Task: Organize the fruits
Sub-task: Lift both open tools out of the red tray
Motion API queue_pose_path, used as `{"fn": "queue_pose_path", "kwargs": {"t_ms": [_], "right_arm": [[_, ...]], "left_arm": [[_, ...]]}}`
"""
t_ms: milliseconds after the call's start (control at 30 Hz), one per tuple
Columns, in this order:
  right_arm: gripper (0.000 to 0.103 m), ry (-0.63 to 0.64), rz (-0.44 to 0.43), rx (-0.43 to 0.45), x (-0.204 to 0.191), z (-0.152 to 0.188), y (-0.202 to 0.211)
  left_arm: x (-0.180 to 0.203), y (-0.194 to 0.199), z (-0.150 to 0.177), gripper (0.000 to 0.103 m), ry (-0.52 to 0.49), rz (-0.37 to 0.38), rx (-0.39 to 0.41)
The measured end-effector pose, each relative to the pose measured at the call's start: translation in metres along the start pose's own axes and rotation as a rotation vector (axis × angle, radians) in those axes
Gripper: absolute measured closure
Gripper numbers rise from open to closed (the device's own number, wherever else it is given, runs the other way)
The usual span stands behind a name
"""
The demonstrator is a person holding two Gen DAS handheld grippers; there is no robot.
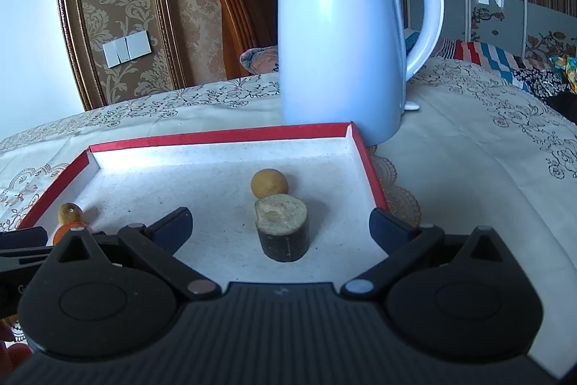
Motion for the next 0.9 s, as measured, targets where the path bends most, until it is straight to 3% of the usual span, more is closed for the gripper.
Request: {"fn": "queue_pose_path", "kwargs": {"t_ms": [567, 900], "right_arm": [[0.000, -0.006, -0.023, 0.085, 0.007, 0.008, 0.030], [0.000, -0.071, -0.056, 0.100, 0.023, 0.022, 0.058]], "left_arm": [[-0.001, 0.024, 0.009, 0.031, -0.036, -0.010, 0.068], [-0.020, 0.067, 0.038, 0.030, -0.026, 0.021, 0.103]]}}
Point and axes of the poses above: each gripper's, at about its wrist camera, not at the fingertips, and y roughly against the way its jaws point, x to its right, z to its underside, the point moved 1 cm from there along -y, roughly the way its jaws point
